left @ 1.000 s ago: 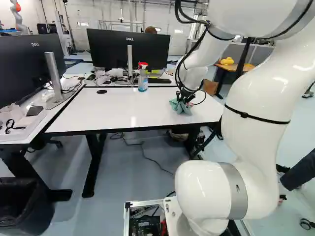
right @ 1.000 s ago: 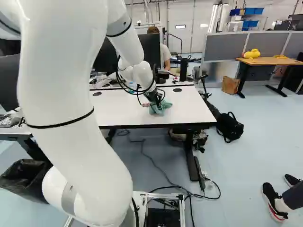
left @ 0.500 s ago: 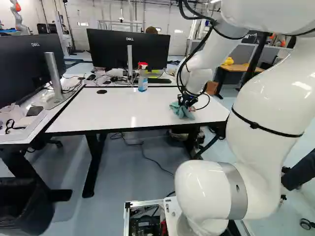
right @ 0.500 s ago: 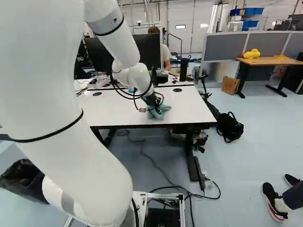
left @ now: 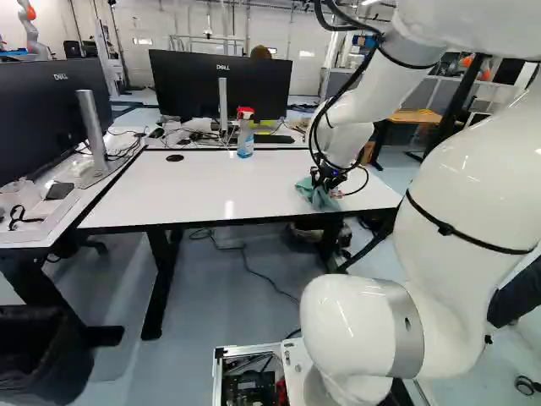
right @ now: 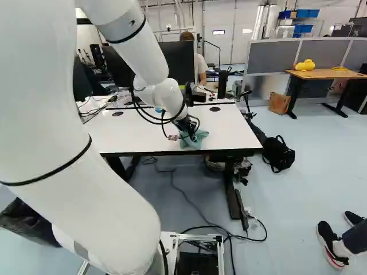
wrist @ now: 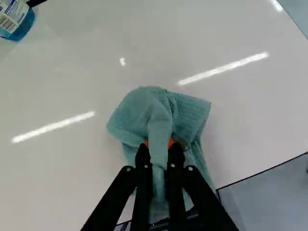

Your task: Clean the table with the green towel

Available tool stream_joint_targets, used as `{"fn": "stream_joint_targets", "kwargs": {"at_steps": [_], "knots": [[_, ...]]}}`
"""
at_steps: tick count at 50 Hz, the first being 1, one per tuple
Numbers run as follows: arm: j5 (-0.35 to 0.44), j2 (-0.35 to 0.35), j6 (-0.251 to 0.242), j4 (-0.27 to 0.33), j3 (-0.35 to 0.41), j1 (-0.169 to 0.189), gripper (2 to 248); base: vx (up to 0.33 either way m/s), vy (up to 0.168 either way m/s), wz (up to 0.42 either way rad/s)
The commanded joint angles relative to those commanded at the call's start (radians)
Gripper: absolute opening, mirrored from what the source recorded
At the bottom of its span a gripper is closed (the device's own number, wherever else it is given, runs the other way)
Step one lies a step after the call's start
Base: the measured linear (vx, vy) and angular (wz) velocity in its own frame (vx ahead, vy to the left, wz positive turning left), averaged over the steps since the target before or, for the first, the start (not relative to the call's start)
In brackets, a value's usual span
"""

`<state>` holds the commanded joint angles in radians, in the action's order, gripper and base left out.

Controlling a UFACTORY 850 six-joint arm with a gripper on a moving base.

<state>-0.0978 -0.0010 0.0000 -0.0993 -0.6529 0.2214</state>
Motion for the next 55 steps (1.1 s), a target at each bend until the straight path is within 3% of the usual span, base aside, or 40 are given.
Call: {"fn": "stream_joint_targets", "kwargs": {"at_steps": [18,55], "knots": [[0.0,0.022,0.0,0.0,0.004,-0.01,37,0.0,0.0,0.0],[0.0,0.102,0.0,0.0,-0.01,-0.152,37,0.0,0.0,0.0]]}}
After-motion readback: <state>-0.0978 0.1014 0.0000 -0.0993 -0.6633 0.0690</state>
